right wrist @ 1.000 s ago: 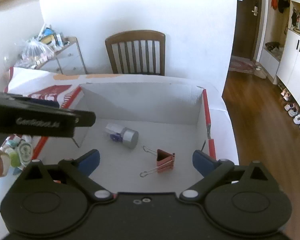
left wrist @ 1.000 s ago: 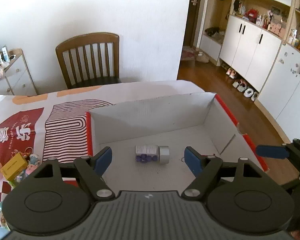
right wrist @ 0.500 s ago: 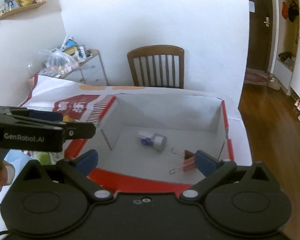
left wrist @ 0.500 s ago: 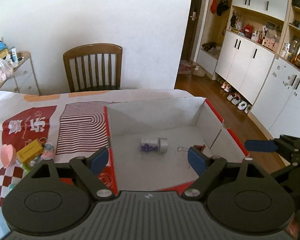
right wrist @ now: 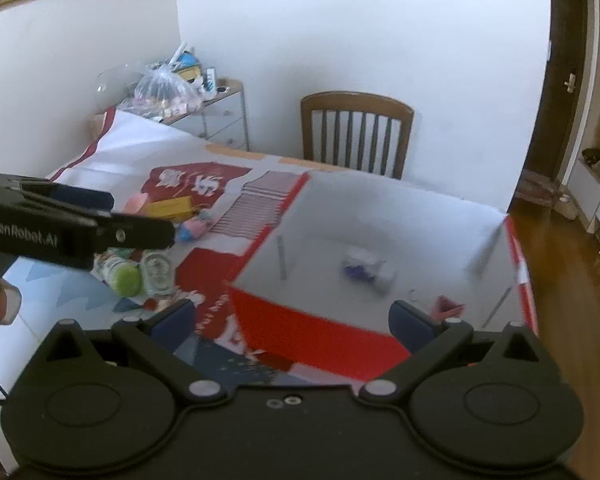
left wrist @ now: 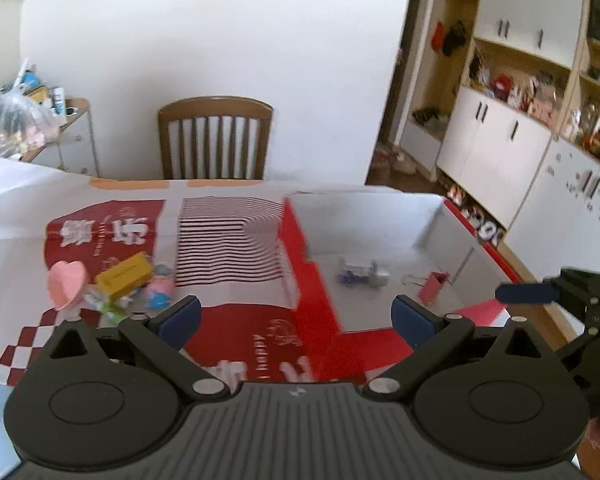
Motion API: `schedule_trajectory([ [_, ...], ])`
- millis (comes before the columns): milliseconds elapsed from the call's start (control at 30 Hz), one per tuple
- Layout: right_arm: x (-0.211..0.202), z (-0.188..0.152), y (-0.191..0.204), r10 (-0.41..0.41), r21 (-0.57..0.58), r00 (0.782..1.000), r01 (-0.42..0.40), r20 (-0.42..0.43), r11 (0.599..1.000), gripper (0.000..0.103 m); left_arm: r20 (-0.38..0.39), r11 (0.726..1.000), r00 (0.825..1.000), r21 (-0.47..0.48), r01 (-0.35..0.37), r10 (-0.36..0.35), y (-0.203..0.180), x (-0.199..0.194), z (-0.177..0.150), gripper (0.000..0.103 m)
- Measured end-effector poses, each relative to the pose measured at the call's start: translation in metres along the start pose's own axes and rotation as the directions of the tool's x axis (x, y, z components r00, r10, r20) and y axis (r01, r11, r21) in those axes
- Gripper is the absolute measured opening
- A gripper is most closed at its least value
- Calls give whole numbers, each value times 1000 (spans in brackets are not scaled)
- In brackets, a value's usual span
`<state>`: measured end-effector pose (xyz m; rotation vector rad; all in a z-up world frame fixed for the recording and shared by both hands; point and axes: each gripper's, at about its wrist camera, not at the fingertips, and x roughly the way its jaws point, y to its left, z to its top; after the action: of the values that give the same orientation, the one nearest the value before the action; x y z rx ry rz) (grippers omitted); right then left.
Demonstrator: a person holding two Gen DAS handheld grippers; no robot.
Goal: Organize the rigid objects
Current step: 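Grasp the green-capped jar with the left tool while the right tool grasps the correction tape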
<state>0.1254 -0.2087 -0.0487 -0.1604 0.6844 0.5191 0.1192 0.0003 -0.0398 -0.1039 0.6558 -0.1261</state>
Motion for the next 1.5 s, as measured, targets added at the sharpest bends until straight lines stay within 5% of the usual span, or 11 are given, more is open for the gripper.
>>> schedule_trajectory([
  [267, 26, -4, 43, -4, 72, 999, 6, -32, 997, 103, -28, 996, 999, -76, -47, 45, 84, -2, -23, 103],
  [467, 48, -6, 74, -5, 93, 998, 12, -65, 996, 103, -55, 1000, 998, -15, 17, -18, 124, 4, -47, 103],
  [633, 64, 1, 94, -14, 91, 996, 22, -85, 996, 102, -77, 998, 997, 58, -1, 6, 134, 16, -63, 103],
  [1033, 126, 25, 130, 26, 47, 984, -18, -175, 999, 101, -107, 998, 993, 2, -58, 58, 160, 50, -83, 103],
  [1367, 185, 34, 129, 79, 31, 947, -73, -312, 997, 93, -136, 998, 989, -4, -62, 60, 175, 69, -91, 102],
  [1500, 201, 35, 133, 106, 15, 934, -108, -341, 994, 81, -132, 998, 990, -1, -55, 55, 177, 74, -92, 102],
])
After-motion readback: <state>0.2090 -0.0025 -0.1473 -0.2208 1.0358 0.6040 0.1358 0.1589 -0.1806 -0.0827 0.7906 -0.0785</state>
